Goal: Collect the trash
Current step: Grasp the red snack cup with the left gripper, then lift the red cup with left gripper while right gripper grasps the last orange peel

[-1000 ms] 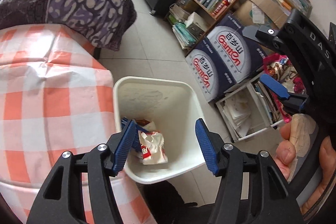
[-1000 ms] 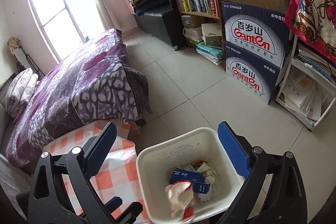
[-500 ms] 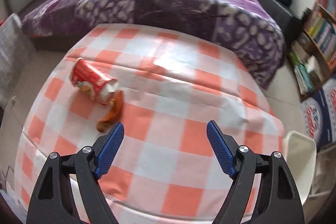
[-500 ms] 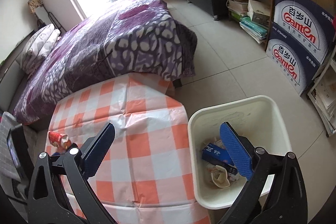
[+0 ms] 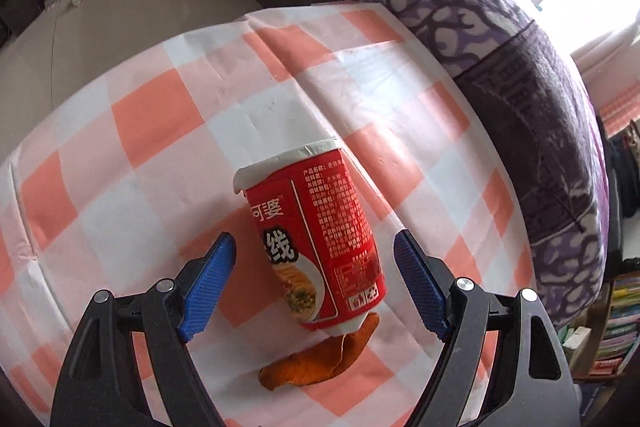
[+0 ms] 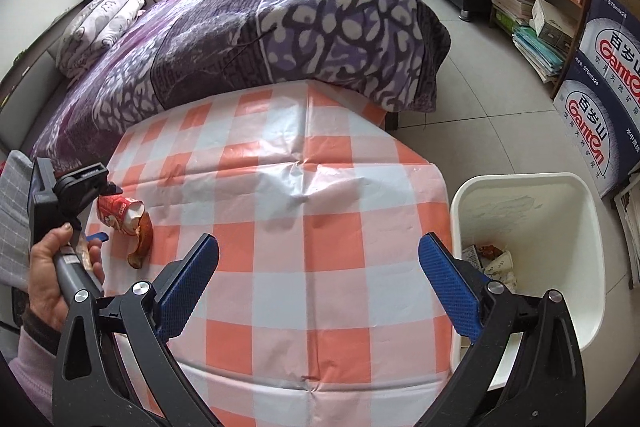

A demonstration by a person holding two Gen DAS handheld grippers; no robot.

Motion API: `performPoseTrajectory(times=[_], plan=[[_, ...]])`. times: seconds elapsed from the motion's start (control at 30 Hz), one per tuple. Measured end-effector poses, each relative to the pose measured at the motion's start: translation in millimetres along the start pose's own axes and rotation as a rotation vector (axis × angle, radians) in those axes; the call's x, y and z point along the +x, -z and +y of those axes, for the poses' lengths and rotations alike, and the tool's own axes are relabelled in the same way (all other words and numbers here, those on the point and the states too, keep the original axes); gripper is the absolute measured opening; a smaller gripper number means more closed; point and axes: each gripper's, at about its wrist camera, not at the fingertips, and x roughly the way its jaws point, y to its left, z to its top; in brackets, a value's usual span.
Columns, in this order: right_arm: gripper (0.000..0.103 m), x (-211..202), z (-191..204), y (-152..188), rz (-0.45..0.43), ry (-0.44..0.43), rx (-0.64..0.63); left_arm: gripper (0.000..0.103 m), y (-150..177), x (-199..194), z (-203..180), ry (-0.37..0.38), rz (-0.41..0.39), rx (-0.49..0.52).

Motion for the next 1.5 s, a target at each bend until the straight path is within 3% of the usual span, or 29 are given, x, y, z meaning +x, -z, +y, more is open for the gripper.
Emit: performPoseTrajectory(times=[0.1,0.17,0.37,0.5,0.63,0.8,0.9,0.97,1.07,1.23,1.5], plan=[[0.096,6.7,8.0,3.5,0.011,0.008,-0.027,0.078,-5.3,8.6,8.2,0.025,0.024,-0.035],[0.096,9.8,11.8,5.5,0.017,0.014,-0.041,0.061,-6.4,11.0,15.5,0.049,0.035,-0.042],[0.096,15.6,19.8,11.8,0.032,0.014,-0.061,0.046,2.5,-6.4,40.2,0.087,0.015,0.029],[0.096,23.6,30.5,19.7,0.048,0.002,-0.094,0.046,15.6,-47.8,63.8,0.045,-0.066,0.101],[0.096,41.6,55.1,30.7,0.098,-0.046,-0.123,0.046,35.1,-112.9,88.7,0.069,-0.148,0.158],[0.096,74.8,111.8,33.9,0.186,-0.14,-0.013,0.046,62.6,-185.3,114.4,0.11,-0.228,0.173],[0.096,89.1,145.5,38.0,0.184,-0.152,0.007,0.046,79.6,-214.1,130.5,0.103,-0.302,0.184],[0.096,99.0,166.9,40.4,0.179,-0.138,0.005,0.046,86.6,-223.0,136.8,0.068,-0.342,0.209],[0.096,109.9,192.1,41.3,0.159,-0.116,-0.033,0.046,83.1,-232.4,141.2,0.09,-0.349,0.222],[0.096,124.6,218.8,38.2,0.127,-0.071,-0.125,0.047,80.1,-250.1,141.9,0.054,-0.426,0.262],[0.082,140.0,237.7,46.6,0.117,-0.021,-0.22,0.047,74.4,-252.4,153.2,0.049,-0.431,0.221]])
